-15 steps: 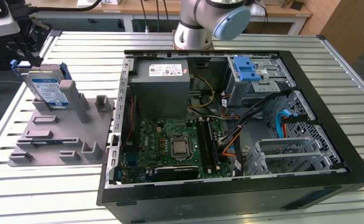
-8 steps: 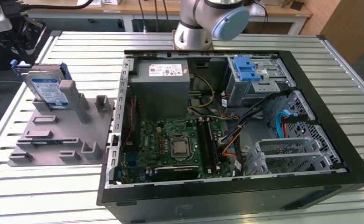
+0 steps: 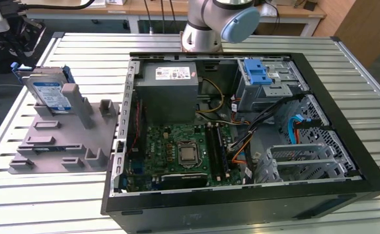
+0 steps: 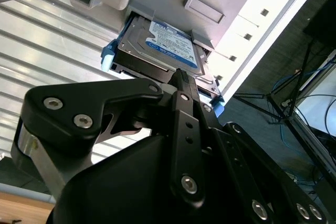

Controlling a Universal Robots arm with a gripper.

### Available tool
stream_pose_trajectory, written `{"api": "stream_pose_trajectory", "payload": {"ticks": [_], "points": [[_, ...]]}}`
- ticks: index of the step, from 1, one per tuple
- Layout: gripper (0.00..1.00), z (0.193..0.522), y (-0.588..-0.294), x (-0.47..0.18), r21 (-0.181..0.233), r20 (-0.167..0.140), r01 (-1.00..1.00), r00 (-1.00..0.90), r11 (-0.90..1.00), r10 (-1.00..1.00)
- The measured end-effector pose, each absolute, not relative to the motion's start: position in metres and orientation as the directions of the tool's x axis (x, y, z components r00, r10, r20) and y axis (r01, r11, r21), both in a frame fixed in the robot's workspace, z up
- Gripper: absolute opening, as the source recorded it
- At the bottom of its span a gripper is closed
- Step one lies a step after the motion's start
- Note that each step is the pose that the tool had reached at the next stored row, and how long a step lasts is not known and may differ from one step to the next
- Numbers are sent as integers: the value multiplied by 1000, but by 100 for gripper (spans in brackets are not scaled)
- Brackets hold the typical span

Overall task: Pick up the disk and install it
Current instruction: 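Reach for the disk, then pick up the disk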

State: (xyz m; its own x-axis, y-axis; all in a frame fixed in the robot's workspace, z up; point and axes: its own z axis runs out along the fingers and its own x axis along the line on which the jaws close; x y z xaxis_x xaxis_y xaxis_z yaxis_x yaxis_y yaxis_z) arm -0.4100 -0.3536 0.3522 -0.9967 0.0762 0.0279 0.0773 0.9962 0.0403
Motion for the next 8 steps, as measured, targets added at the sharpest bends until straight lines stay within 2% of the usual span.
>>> {"api": "stream_pose_trajectory", "payload": {"ticks": [8], "points": [[11, 352, -354, -410, 40, 28, 77, -997, 996, 76]]}}
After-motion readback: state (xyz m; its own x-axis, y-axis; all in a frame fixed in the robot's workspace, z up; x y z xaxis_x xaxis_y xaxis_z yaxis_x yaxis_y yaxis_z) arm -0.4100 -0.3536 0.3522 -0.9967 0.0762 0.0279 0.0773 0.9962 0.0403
